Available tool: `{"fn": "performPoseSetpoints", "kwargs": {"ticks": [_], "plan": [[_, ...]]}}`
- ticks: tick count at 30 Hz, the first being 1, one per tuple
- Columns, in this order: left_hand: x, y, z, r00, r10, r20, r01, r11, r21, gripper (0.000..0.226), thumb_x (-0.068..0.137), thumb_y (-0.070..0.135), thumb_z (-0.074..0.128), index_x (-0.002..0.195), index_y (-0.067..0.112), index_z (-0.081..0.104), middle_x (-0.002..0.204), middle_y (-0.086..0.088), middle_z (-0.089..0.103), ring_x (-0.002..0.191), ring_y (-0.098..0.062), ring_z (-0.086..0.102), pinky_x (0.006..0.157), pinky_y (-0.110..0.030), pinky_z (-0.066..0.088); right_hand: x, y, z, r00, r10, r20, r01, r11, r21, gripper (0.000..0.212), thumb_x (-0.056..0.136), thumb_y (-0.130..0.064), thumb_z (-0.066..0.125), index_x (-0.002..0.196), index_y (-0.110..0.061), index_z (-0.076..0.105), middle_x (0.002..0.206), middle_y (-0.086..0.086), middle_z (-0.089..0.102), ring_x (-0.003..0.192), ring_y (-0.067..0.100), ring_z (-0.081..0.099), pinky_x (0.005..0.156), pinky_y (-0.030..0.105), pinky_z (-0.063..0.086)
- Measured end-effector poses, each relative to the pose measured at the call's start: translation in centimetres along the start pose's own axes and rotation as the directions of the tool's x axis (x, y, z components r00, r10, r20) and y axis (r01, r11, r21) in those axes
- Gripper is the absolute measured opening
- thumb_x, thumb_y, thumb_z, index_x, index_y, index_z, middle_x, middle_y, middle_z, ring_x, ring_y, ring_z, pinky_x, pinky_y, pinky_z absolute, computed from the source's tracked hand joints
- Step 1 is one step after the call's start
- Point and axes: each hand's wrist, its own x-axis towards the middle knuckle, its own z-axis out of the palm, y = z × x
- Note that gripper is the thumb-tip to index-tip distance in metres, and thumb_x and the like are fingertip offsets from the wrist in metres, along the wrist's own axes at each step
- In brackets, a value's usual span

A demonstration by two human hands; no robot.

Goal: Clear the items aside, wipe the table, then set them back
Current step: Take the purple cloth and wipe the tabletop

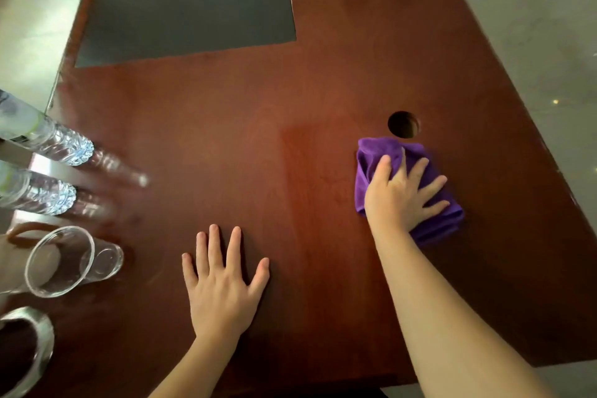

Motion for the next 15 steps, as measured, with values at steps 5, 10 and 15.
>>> {"fn": "performPoseSetpoints", "kwargs": {"ticks": [5, 10, 15], "plan": [[-0.1, 0.3, -0.2, 1.000, -0.012, -0.003, 0.012, 1.000, -0.008, 0.079, 0.085, 0.070, 0.029, 0.151, 0.027, 0.035, 0.161, -0.012, 0.026, 0.152, -0.027, 0.011, 0.121, -0.052, 0.007, -5.0, -8.3, 4.4, 0.947, -0.314, 0.070, 0.313, 0.950, 0.014, 0.058, 0.094, -0.063, 0.021, 0.146, -0.042, 0.037, 0.161, 0.000, 0.025, 0.148, 0.040, 0.003, 0.112, 0.066, -0.005], [0.0, 0.3, -0.4, 1.000, -0.004, 0.019, 0.004, 1.000, 0.016, 0.080, 0.086, 0.072, 0.023, 0.152, 0.028, 0.032, 0.163, -0.010, 0.022, 0.152, -0.025, 0.007, 0.122, -0.050, 0.004, -9.3, -8.5, 6.4, 0.707, -0.687, 0.168, 0.707, 0.699, -0.113, 0.052, 0.093, -0.057, 0.031, 0.140, -0.040, 0.047, 0.158, 0.004, 0.034, 0.146, 0.046, 0.011, 0.112, 0.067, 0.004], [0.2, 0.3, -0.7, 0.999, -0.010, 0.030, 0.010, 1.000, 0.021, 0.081, 0.086, 0.073, 0.021, 0.152, 0.028, 0.031, 0.164, -0.009, 0.020, 0.153, -0.025, 0.006, 0.122, -0.050, 0.004, -8.8, -5.3, 5.5, 0.538, -0.816, 0.211, 0.843, 0.518, -0.145, 0.056, 0.094, -0.059, 0.029, 0.143, -0.038, 0.044, 0.158, 0.005, 0.033, 0.145, 0.044, 0.016, 0.114, 0.065, 0.009]]}}
